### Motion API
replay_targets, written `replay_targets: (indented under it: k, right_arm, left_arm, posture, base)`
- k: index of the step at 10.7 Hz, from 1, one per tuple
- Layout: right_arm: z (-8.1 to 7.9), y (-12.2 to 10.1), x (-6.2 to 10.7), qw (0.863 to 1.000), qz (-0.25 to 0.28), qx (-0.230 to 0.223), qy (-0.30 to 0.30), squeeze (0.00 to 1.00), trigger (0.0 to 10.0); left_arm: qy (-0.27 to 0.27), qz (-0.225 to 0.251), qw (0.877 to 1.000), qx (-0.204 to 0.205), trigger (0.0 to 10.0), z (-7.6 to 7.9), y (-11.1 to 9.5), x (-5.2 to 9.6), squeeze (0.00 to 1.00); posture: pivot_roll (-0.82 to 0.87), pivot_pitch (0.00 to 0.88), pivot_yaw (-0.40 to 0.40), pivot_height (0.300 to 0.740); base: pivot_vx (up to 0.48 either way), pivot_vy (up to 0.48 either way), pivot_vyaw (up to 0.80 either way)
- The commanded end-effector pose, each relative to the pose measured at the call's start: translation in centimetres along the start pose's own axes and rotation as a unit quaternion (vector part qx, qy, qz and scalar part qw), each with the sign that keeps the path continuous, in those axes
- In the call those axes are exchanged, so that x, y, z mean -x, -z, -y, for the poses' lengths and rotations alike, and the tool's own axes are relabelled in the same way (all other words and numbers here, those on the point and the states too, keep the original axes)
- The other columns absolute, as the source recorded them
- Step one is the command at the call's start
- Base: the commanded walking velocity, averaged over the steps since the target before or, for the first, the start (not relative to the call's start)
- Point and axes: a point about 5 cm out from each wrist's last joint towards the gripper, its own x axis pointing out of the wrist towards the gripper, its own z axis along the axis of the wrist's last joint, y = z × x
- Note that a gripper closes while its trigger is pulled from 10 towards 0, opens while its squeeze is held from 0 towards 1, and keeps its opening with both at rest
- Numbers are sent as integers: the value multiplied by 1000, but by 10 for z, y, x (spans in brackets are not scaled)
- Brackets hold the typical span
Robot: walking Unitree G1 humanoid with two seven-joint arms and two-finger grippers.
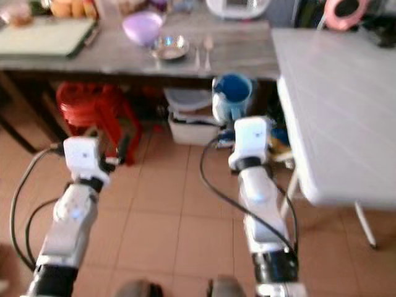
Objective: Setting the table
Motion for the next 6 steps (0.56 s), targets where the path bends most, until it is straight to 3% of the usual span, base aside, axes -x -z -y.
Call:
replay_targets:
  k: [1,6]
  right_arm:
    - [8,-3,-1,1000,8,3,10,0,10000]
    - [6,-9,-6,1000,20,5,2,0,10000]
  left_arm:
    - [13,4,1000,1,10000,6,-2,-2,0]
    - [20,23,1000,-1,10000,10,-8,-8,0]
  posture:
    - [-70,60,36,740]
    - [-75,45,35,740]
  base:
    - [480,0,0]
    - [480,0,0]
